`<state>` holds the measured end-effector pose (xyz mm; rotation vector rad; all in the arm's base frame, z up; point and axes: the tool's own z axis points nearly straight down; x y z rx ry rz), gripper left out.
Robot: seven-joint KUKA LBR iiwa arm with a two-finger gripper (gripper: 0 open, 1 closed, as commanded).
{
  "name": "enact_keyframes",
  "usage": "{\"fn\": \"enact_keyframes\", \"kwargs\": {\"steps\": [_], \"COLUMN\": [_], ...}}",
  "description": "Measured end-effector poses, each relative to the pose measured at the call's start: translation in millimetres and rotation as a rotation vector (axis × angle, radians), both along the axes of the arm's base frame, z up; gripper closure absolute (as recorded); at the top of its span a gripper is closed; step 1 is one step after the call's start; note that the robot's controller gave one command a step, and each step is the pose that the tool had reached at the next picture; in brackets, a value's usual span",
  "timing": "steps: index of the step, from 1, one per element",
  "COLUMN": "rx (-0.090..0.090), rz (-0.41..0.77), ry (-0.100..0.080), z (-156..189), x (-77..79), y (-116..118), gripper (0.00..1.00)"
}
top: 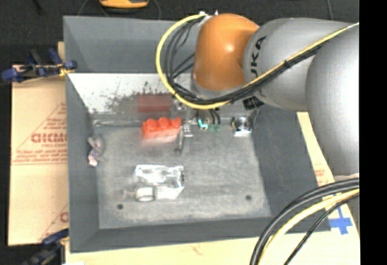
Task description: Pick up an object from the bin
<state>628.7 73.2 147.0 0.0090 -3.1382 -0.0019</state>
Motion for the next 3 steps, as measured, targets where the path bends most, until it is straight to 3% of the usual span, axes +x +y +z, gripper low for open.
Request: {"fn": "enact_keyframes", "kwargs": {"steps": [1, 2, 3], "rx": [0.002, 0.002, -0.001], "rz": [-0.121, -0.122, -0.062], "ry": [-0.015, -0.016, -0.018], "z": [-74, -70, 47], "x": [19.7, 20.6, 27.5], "y": [6, 5, 8], "gripper": [0.0, 1.0, 1.0]}}
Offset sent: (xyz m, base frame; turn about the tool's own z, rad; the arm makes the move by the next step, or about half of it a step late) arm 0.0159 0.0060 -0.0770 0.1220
